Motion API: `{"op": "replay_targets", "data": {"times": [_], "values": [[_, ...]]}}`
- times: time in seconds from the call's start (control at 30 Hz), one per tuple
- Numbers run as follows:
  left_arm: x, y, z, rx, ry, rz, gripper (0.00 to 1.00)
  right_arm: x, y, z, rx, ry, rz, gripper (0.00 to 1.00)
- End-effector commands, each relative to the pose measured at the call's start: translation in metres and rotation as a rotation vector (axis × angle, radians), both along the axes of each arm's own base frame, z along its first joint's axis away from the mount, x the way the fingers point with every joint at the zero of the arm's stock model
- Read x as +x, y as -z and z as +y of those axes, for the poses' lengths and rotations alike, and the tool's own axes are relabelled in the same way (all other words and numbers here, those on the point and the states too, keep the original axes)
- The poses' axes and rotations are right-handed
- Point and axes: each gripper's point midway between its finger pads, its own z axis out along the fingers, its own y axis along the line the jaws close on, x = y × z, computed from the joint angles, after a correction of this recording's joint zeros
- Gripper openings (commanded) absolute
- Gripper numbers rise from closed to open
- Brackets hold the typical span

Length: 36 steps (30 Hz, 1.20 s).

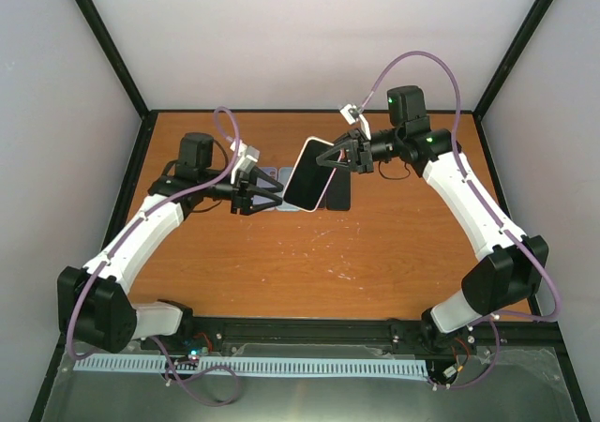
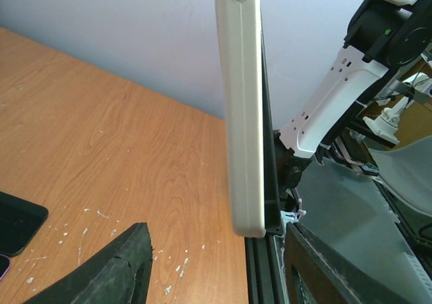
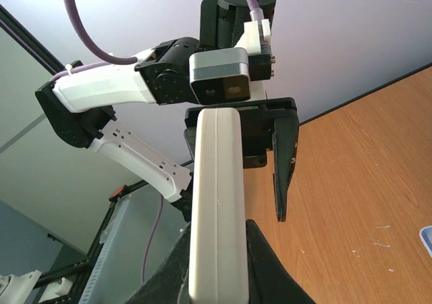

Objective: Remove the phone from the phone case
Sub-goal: Remove the phone case from the phone.

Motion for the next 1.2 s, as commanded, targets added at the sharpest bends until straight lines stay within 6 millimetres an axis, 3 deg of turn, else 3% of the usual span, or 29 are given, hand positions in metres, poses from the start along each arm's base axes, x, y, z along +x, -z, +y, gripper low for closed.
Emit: {"op": "replay_targets", "data": {"times": [0.0,0.67,0.87,1.17], "values": [[0.0,-0.009,-0.007,-0.016,0.014,-0.02,0.54,-0.001,-0.012,0.0,0.035,-0.027,-0.033,0.03],[0.036,0.01,0.001,0.026,-0.113,0.022,0.43,-0.024,-0.02,-0.001,0.092,-0.145,-0.004,0.03],[0.033,0.004,0.0,0.016,-0.1,0.011,0.44,-0.02,-0.02,0.002,0.084,-0.132,-0.01,0.03],[0.075,0.031,0.006,0.137,-0.323,0.02,0.36,-0.032,-0.026,0.011,0.096,-0.187,-0.008,0.03]]}}
